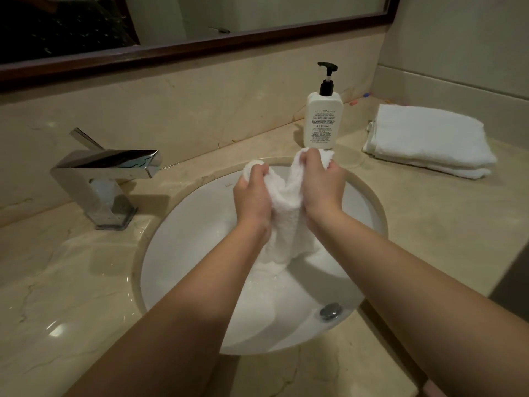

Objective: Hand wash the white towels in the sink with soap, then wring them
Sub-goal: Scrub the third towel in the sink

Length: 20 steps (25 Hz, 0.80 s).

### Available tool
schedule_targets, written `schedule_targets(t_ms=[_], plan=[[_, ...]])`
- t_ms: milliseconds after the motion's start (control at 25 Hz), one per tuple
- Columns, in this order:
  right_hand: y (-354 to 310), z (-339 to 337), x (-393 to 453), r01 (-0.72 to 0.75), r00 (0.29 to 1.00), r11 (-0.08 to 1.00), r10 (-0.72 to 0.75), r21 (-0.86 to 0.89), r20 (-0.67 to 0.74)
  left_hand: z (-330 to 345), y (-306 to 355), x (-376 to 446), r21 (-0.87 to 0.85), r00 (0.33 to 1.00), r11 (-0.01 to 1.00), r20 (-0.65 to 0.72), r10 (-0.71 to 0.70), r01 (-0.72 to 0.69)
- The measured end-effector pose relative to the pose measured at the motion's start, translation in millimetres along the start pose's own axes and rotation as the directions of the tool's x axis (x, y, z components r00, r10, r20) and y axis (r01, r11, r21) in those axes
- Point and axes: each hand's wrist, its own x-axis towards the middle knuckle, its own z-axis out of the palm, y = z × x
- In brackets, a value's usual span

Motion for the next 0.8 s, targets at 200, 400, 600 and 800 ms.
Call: schedule_targets(t_ms=[200,400,600,800], plan=[[17,10,-12,-0.004,1.0,0.967,0.006,-0.253,0.008,4,-11,6,0.152,0.999,0.988,0.019,-0.035,0.032],[22,17,-8,0.087,0.994,0.917,-0.055,-0.39,0.094,0,-22,15,0.134,0.968,0.966,0.092,-0.233,0.22],[29,13,-15,0.091,0.984,0.936,-0.032,-0.341,0.177,-6,-30,31,0.042,0.967,0.97,0.075,-0.243,0.241],[26,9,3,-0.001,0.996,0.937,0.031,-0.35,0.08,-2,-41,34,0.131,0.927,0.94,0.171,-0.334,0.314]])
